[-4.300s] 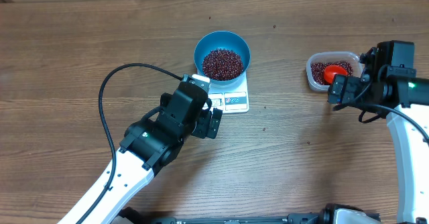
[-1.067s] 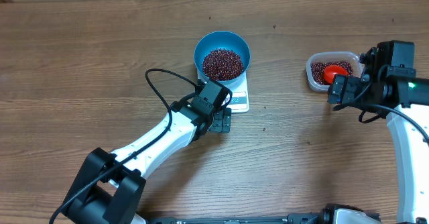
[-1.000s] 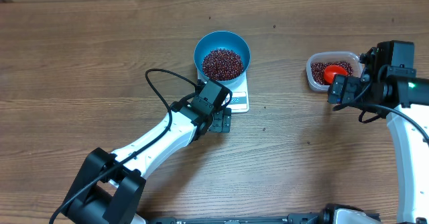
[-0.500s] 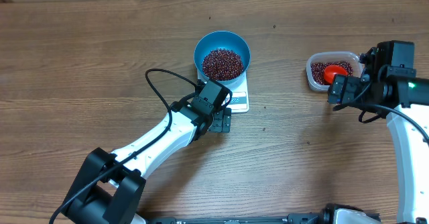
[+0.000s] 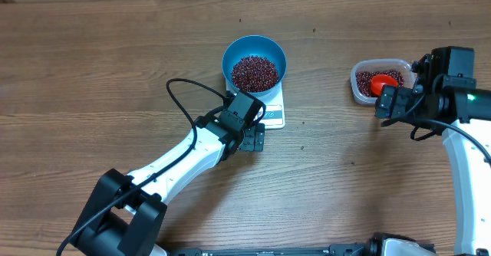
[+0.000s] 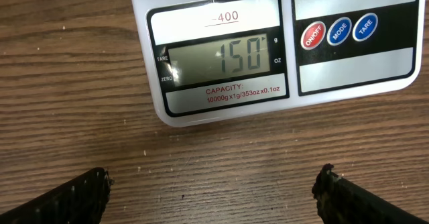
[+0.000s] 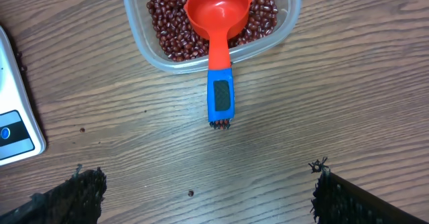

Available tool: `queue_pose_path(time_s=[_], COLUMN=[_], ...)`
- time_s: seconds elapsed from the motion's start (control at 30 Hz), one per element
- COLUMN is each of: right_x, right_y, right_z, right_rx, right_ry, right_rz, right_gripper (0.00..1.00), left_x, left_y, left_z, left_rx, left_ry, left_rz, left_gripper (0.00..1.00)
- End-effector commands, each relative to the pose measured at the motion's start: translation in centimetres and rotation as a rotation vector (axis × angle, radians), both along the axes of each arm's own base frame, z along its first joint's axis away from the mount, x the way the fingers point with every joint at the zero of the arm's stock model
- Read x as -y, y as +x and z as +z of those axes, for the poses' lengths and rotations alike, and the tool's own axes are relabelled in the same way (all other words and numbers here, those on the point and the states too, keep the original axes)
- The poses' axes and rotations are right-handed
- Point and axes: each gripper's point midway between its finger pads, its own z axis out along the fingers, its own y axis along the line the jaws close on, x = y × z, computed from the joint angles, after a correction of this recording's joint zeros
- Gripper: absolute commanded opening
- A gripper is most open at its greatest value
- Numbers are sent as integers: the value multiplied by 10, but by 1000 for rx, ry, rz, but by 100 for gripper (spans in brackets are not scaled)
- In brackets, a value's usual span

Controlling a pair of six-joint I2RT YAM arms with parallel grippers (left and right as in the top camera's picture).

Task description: Scoop item into bowl and weigh 150g on scale

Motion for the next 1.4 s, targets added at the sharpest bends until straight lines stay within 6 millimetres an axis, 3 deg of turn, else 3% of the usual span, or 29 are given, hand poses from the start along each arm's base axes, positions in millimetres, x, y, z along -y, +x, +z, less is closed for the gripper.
queue_pose_path(time_s=[0.0,0.5,0.7,0.97,1.1,1.23,1.37], right_x=[2,2,2,3,2,2,2], right_y=[2,2,2,2,2,2,2], right_z=[1,1,1,1,1,1,1], right_rx=[4,4,4,4,4,4,4], right_ry=[-10,-10,-10,-10,-10,-10,-10], right_rz=[-4,-4,-4,-4,-4,-4,-4], right_gripper=[100,100,100,100,100,100,100], left_x=[4,6,15,26,20,0,-27], left_y=[6,7,5,-1,-8,-15,-24], left_z=[5,6,11,30,40,54,84], left_rx=[20,26,37,92,124,199,305], left_ry=[-3,-8,-29,-53,-58,-52,-69], left_rz=[5,2,-24,-85,-82,-57,-67], left_gripper=[100,100,100,100,100,100,99])
